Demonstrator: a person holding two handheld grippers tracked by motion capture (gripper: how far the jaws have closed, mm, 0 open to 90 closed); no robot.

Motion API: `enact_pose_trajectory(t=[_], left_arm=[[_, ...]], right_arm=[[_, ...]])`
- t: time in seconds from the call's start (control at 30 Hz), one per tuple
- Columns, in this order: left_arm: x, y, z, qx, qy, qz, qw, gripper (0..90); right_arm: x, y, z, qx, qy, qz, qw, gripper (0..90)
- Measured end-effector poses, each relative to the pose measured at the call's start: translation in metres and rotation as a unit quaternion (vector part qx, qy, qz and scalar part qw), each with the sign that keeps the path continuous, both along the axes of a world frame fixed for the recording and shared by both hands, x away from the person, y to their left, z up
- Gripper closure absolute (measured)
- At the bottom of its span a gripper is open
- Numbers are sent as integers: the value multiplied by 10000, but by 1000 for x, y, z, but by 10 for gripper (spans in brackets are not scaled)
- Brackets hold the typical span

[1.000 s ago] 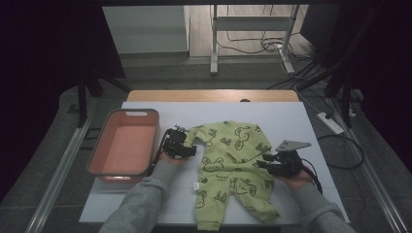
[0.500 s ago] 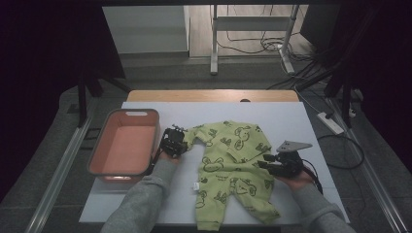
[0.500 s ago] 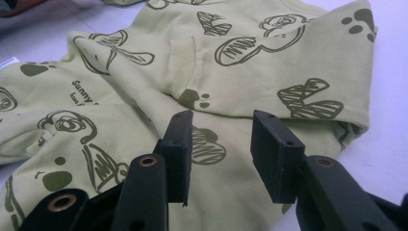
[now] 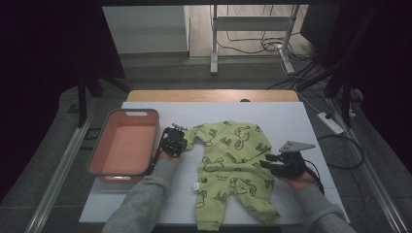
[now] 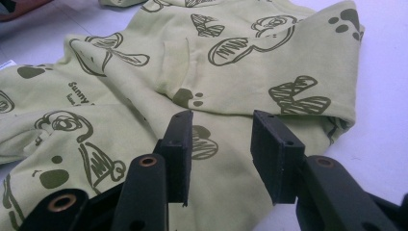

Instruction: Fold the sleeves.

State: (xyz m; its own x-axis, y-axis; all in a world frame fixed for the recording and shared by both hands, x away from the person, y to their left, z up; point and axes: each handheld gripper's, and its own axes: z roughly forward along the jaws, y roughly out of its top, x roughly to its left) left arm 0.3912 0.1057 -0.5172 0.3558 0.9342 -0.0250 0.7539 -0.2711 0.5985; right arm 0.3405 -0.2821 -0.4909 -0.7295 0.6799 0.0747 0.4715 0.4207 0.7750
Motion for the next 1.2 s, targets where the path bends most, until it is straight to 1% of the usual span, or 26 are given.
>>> enact_pose_trajectory(t=[0.13,0.3,0.33,0.4,0.5,0.53,0.6,0.67,0.7,0.73,0.8,0.83,0.87,0.93,0.97,1.0,1.1,1.2], left_arm=[[-2,1,6,-136,-139,0,9998,890],[-5,1,19,-274,-386,4,9989,890],[-5,0,22,-314,-448,-20,9985,890],[-7,-2,27,-313,-565,-93,9979,890],[-8,-7,36,-414,-770,-277,9958,890],[-8,-10,39,-436,-812,-330,9952,890],[-7,-15,43,-536,-909,-487,9932,890],[-6,-22,47,-570,-982,-623,9916,890],[-5,-26,49,-616,-1013,-714,9904,890],[-5,-30,50,-615,-1051,-773,9895,890],[-5,-37,52,-714,-1106,-972,9865,890],[-6,-41,52,-703,-1131,-1065,9854,890],[-7,-45,53,-719,-1152,-1186,9836,890],[-12,-52,53,-796,-1205,-1444,9789,890],[-14,-57,53,-812,-1197,-1550,9773,890],[-17,-63,52,-828,-1173,-1704,9749,890],[-23,-79,48,-789,-1114,-2004,9702,890],[-30,-95,43,-736,-1006,-2236,9667,889]], right_arm=[[0,0,0,-2,13,4,10000,600],[0,0,-1,-10,31,0,10000,600],[0,0,-1,5,31,-4,10000,599],[0,-1,-1,15,25,-11,10000,599],[0,-2,-1,19,20,-25,10000,599],[0,-2,-1,29,23,-31,10000,598],[0,-4,0,50,33,-54,10000,598],[0,-6,0,64,26,-94,9999,598],[0,-8,0,85,32,-122,9999,598],[0,-10,0,91,41,-151,9998,598],[0,-15,-1,98,63,-207,9997,598],[-1,-16,-1,124,54,-238,9996,598],[-1,-18,-2,133,51,-258,9996,598],[-1,-20,-2,137,58,-289,9995,598],[-1,-21,-2,147,66,-314,9994,598],[-2,-22,-2,141,65,-331,9993,598],[-2,-25,-4,140,77,-365,9992,598],[-1,-26,-4,138,106,-398,9991,598]])
